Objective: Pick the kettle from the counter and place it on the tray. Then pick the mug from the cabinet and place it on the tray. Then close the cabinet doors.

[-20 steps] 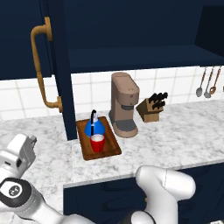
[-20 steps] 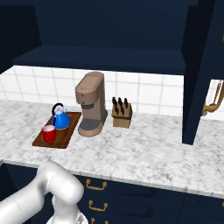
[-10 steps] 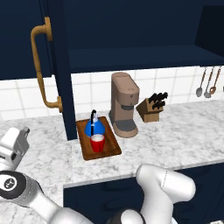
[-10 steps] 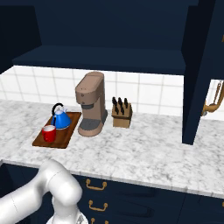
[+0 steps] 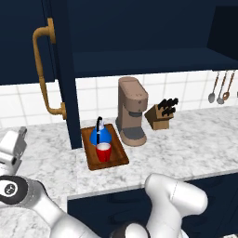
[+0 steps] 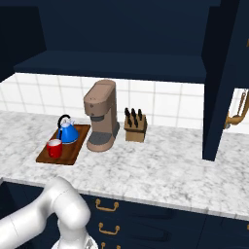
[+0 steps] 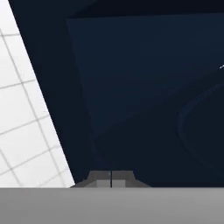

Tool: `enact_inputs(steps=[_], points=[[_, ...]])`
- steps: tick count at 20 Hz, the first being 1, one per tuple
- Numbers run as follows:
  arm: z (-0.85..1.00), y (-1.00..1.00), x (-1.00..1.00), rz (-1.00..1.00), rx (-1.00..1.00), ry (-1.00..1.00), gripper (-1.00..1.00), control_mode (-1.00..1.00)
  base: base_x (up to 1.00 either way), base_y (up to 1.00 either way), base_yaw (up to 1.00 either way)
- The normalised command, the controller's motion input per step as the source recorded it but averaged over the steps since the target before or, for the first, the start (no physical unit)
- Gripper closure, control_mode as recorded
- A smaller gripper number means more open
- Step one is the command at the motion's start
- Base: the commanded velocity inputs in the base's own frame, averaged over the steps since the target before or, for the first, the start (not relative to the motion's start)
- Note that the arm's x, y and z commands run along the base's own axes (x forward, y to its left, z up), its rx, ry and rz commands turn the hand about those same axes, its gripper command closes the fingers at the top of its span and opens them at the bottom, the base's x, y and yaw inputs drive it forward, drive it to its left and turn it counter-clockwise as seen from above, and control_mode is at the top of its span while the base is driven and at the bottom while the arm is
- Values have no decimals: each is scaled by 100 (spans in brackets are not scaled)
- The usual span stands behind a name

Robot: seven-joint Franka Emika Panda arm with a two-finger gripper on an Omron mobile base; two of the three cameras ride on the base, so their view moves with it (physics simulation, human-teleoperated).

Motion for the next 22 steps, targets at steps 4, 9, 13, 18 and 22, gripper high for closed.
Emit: enact_inputs(steps=[4,9,13,18,22], points=[[35,0,-1,0,1,-23,100,-100,0,0,0],[38,-1,0,0,2,-12,100,-100,0,0,0],[32,-7,0,0,6,-11,100,-100,0,0,0],[34,-39,0,0,12,-8,100,-100,0,0,0],[41,-58,0,1,15,-7,100,-100,0,0,0]])
